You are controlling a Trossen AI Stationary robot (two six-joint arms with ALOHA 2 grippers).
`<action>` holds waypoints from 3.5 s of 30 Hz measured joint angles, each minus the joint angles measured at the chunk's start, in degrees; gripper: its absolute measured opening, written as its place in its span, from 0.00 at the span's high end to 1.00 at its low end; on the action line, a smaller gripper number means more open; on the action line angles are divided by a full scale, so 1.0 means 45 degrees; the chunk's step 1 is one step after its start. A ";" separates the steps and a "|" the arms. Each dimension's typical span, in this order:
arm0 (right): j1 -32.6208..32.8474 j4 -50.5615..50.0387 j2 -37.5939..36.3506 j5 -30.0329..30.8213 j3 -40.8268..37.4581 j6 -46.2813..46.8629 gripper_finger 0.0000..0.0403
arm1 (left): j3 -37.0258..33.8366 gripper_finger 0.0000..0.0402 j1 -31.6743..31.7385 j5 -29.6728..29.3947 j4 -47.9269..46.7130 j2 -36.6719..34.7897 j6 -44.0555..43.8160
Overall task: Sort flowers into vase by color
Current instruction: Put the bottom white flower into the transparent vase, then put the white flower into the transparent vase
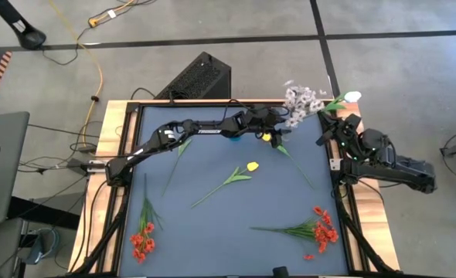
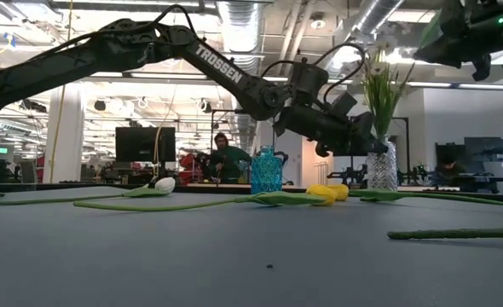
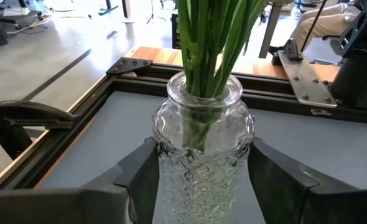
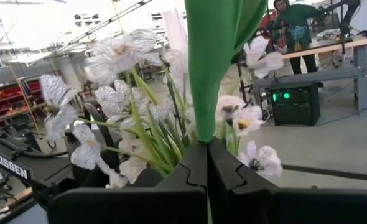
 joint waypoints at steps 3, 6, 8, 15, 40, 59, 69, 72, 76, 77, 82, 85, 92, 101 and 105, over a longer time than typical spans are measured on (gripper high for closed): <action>0.0000 -0.0009 0.0441 -0.0009 0.0000 0.0000 0.95 | 0.0000 0.51 -0.0005 0.0026 -0.0069 0.0000 0.0010; -0.0001 -0.0152 0.0886 -0.0006 -0.0049 -0.0004 0.95 | 0.0000 0.50 -0.0010 0.0030 -0.0158 -0.0005 0.0015; 0.0000 -0.0103 0.1114 0.0002 -0.0049 -0.0004 0.95 | 0.0000 0.50 -0.0010 0.0044 -0.0168 -0.0005 0.0034; -0.0003 -0.0105 0.1863 0.0041 -0.0029 0.0163 0.95 | 0.0000 0.49 -0.0010 0.0053 -0.0172 -0.0005 0.0036; -0.0005 -0.0970 0.4527 -0.0309 -0.0010 0.1434 0.93 | 0.0000 0.49 -0.0015 0.0058 -0.0299 -0.0024 0.0102; -0.0003 -0.5000 0.4483 -0.1718 0.1591 0.1736 0.56 | -0.0005 0.43 0.0000 0.0058 -0.0733 -0.0024 0.0063; 0.0029 -0.7083 0.4483 -0.4546 0.2653 0.2138 0.42 | -0.0063 0.41 0.0029 -0.0349 -0.2916 -0.0727 0.1324; 0.0031 -0.7424 0.4483 -0.4629 0.2784 0.2246 0.42 | -0.0032 0.41 0.0029 -0.0483 -0.4136 -0.1444 0.1877; 0.0034 -0.7683 0.4478 -0.4655 0.2861 0.2332 0.42 | -0.0019 0.41 0.0039 -0.0784 -0.6208 -0.2121 0.2353; 0.0034 -0.7683 0.4478 -0.4707 0.2861 0.2332 0.42 | -0.0042 0.41 0.0039 -0.0815 -0.6884 -0.2284 0.2428; 0.0034 -0.7909 0.4469 -0.6185 0.2861 0.2339 0.42 | -0.0022 0.43 0.0039 -0.1404 -0.9821 -0.3542 0.2863; 0.0034 -0.8389 0.4473 -0.7015 0.2861 0.2618 0.42 | -0.0015 0.44 0.0039 -0.1625 -1.1737 -0.4255 0.2882; 0.0034 -0.8499 0.4473 -0.7466 0.2861 0.2886 0.42 | -0.0005 0.48 0.0000 -0.2445 -1.5433 -0.6393 0.2924; 0.0472 -0.8445 0.4473 -0.7533 0.2861 0.2570 0.42 | -0.1757 0.52 0.0286 -0.2688 -1.9080 -0.8958 0.0707; 0.1009 -0.8445 0.4478 -0.7532 0.2861 0.2527 0.42 | -0.4788 0.52 0.0459 -0.2716 -1.9148 -1.0416 -0.1278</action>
